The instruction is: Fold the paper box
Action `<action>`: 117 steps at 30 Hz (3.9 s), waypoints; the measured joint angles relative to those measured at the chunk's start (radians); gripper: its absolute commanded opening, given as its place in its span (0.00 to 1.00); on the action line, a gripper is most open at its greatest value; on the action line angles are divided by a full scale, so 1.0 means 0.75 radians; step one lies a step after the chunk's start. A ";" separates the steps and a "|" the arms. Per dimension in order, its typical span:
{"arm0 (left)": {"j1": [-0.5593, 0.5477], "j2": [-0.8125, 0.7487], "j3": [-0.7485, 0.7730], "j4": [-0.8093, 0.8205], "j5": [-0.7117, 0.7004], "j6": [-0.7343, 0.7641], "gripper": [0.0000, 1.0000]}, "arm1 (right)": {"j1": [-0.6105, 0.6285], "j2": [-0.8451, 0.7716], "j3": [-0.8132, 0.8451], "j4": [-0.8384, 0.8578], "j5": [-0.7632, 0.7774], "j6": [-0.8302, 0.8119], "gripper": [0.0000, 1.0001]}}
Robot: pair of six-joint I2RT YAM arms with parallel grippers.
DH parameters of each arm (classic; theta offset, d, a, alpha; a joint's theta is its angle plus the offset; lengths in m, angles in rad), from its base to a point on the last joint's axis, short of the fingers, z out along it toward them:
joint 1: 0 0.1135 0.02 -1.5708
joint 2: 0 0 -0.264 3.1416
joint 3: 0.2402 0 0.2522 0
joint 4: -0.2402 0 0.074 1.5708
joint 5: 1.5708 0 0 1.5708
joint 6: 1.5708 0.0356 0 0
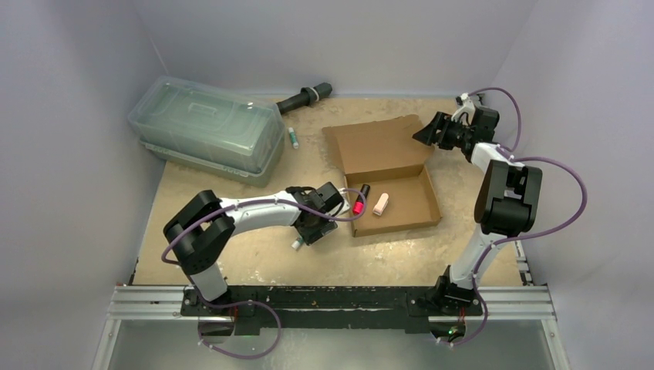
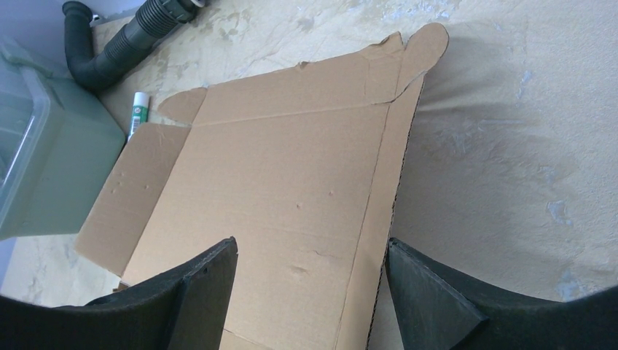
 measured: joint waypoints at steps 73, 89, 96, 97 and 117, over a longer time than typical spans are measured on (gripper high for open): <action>0.634 1.121 1.622 0.041 -0.550 -0.680 0.56 | 0.000 0.000 0.000 0.001 -0.031 0.008 0.78; 0.719 0.987 1.341 0.239 -0.221 -0.873 0.00 | 0.000 0.000 0.000 0.000 -0.032 0.008 0.79; 0.664 0.640 0.793 0.434 -0.083 -0.775 0.00 | 0.000 0.000 0.000 0.000 -0.034 0.009 0.79; 0.652 0.580 0.722 0.455 -0.077 -0.763 0.00 | 0.000 0.000 0.000 0.001 -0.035 0.008 0.79; 0.449 -0.041 0.090 1.144 0.922 -0.531 0.00 | 0.000 -0.016 -0.003 0.001 -0.056 0.010 0.79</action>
